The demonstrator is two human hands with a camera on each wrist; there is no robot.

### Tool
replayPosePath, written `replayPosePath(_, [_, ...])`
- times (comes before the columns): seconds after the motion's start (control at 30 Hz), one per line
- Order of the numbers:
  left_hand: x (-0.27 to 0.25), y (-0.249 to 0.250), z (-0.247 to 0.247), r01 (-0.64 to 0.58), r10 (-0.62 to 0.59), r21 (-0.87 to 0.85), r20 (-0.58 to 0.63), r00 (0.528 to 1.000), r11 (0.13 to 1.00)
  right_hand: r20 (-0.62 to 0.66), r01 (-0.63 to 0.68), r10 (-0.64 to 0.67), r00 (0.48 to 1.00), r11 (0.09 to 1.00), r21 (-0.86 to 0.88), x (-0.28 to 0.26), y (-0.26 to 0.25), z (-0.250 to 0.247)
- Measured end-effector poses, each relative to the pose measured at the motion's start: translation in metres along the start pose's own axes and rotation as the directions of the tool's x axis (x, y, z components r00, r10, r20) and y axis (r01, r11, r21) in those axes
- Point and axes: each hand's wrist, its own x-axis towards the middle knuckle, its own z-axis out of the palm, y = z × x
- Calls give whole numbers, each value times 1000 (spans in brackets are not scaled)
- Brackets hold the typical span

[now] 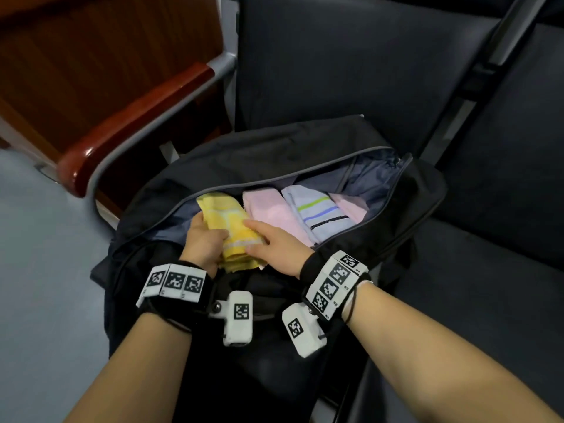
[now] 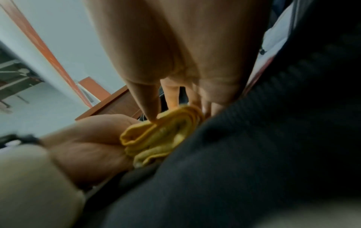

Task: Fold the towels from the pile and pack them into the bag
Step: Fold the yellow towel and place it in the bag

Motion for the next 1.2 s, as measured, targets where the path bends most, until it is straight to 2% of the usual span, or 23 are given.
replayPosePath(0.1, [7, -4, -2, -10, 10, 25, 20, 1000, 1000, 59, 41, -29, 998, 973, -226, -3, 6, 4])
replayPosePath(0.23, [10, -13, -3, -9, 3, 89, 68, 998, 996, 56, 56, -39, 998, 938, -342, -6, 15, 11])
replayPosePath(0.4, [8, -13, 3, -29, 19, 147, 73, 997, 989, 15, 71, -70, 997, 914, -400, -9, 21, 17])
replayPosePath(0.53, [-3, -8, 5, -47, 26, 223, 97, 995, 974, 46, 88, -75, 996, 895, -438, -7, 19, 20])
replayPosePath(0.77, [-27, -3, -2, -1, -36, 421, 79, 996, 907, 60, 13, 22, 998, 848, -530, -11, 13, 26])
replayPosePath(0.87, [-40, -2, -3, -11, -38, 521, 82, 996, 854, 17, 29, -24, 1000, 840, -542, -34, 13, 28])
replayPosePath(1.07, [-91, 17, 13, -155, 114, 625, 106, 988, 765, 31, 115, -113, 993, 894, -433, -94, -5, 5])
replayPosePath(1.2, [-143, 33, 34, -387, 328, 607, 211, 921, 694, -96, 215, -271, 958, 898, -383, -155, -20, -17])
